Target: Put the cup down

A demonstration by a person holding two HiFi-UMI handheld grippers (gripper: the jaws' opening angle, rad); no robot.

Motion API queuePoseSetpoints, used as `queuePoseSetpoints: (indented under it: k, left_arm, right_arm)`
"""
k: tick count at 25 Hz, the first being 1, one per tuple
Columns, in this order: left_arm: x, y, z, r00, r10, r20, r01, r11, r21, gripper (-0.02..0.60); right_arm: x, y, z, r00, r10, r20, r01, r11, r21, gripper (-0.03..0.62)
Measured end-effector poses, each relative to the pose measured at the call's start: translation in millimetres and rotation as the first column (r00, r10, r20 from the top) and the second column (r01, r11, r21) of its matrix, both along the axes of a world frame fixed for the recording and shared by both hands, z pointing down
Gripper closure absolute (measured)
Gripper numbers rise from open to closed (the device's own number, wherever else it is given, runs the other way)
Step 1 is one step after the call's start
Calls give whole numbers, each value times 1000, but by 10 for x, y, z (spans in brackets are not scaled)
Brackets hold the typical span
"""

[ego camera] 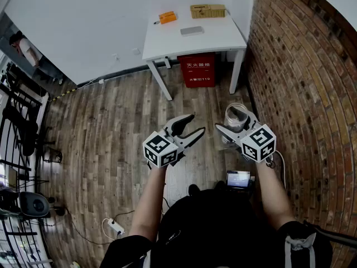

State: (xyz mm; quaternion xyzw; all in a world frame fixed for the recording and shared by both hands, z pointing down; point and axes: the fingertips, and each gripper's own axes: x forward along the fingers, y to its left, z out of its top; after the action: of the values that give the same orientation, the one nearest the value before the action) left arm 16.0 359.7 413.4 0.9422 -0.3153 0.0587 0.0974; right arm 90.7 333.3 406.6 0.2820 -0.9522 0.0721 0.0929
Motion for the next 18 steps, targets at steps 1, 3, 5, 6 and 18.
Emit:
queuePoseSetpoints:
  k: [1,3,5,6,18]
  left_arm:
    - [4,4,5,1000,2,0,-2,1000,-2,325]
    - [12,11,16,1000,6,-1,-6,1000,-6,327]
    - [20,18,32,1000,9,-2,-9,1000,-11,327]
    - [26,21,38,1000,11,-3,-11,1000,-12,327]
    - [-18,36,2,1000,4,-6,-4,1000,-2,330]
  right_arm:
    - [-5,1,-2,1000,-1,-1,1,1000,0,241]
    - [-13,3,-6,1000,-3,-3,3,1000,1,241]
    - [-17,7,-5,1000,-3,-5,3,1000,2,241]
    - [-16,8,-2,1000,-2,-6,2,1000,3,241]
    - [9,37,-24,999,8,33,-7,1000,-16,241]
